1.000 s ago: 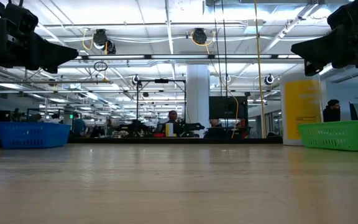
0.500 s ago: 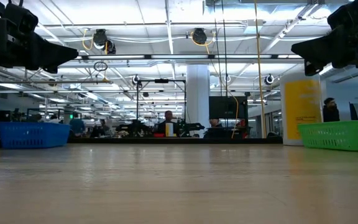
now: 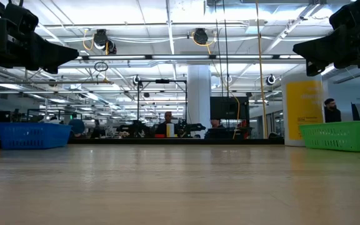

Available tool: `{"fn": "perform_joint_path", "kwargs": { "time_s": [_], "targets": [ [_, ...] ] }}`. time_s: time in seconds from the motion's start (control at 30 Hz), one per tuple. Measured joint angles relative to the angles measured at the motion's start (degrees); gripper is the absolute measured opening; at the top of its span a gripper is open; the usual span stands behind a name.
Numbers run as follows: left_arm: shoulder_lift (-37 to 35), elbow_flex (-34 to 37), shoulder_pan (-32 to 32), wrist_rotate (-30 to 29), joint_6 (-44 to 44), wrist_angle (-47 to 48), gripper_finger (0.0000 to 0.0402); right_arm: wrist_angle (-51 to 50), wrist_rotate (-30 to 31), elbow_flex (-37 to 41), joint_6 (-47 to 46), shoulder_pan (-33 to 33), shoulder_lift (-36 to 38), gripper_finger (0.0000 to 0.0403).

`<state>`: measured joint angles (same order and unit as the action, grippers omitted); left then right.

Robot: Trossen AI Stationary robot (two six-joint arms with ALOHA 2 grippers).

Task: Pick & Place Travel size toiletries
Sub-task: Return to Home Position

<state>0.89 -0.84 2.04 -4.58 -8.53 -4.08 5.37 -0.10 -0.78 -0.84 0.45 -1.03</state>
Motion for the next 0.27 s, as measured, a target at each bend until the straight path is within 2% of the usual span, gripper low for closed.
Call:
{"fn": "perform_joint_path", "kwargs": {
  "time_s": [0.27],
  "targets": [
    [0.0, 0.0, 0.0, 0.0, 0.0, 0.0, 0.0037, 0.0, 0.0, 0.0, 0.0, 0.0, 0.0, 0.0]
  ]
}}
